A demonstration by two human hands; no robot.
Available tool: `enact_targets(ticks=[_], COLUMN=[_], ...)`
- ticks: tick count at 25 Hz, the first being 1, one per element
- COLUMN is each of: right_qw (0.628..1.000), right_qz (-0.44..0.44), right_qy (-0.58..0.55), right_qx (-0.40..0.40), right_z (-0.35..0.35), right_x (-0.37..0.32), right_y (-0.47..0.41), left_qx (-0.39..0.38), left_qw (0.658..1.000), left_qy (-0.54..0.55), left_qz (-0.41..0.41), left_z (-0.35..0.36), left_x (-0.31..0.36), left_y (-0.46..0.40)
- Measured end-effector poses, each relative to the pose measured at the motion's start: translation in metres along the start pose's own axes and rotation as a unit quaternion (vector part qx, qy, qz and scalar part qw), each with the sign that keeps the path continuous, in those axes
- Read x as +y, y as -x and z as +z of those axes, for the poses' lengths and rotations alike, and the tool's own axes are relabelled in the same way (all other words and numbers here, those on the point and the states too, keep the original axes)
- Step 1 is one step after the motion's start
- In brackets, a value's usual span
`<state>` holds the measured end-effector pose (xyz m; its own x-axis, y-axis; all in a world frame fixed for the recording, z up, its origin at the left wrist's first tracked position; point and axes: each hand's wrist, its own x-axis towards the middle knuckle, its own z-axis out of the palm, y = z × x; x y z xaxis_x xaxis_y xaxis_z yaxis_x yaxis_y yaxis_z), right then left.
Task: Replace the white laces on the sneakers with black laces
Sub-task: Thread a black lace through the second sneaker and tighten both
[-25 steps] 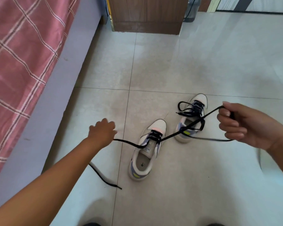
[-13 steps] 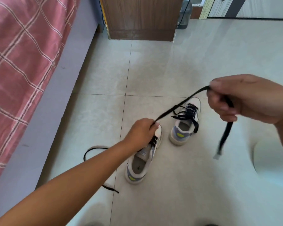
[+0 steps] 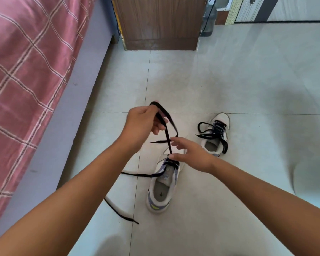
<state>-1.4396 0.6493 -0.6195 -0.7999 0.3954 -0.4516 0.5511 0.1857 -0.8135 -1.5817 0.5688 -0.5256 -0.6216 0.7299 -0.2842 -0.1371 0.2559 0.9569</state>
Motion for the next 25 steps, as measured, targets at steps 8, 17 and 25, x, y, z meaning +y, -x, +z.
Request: enact_targets(ticks=[8,17,25], right_qw=[0.993,0.994,0.993], right_qz=[-0.052,0.096,0.091], right_qy=[-0.106,-0.019,0.061], right_qx=[-0.009,-0.045,-0.039], right_z=[-0.01,-0.038,-0.039], right_x=[-0.013,0.072,0.056], right_y=[0.013,0.053,0.034], left_qx=[0.091,0.188,0.114], left_qw=[0.991,0.956,0.971], left_qy=[0.081,0.187,0.197], left_qz=[-0.063,-0.126,-0.075], left_z=[-0.063,-0.111,-0.069], left_x=[-0.011,-0.051,-0.029], left_y=[-0.048,-0.086,-0.06])
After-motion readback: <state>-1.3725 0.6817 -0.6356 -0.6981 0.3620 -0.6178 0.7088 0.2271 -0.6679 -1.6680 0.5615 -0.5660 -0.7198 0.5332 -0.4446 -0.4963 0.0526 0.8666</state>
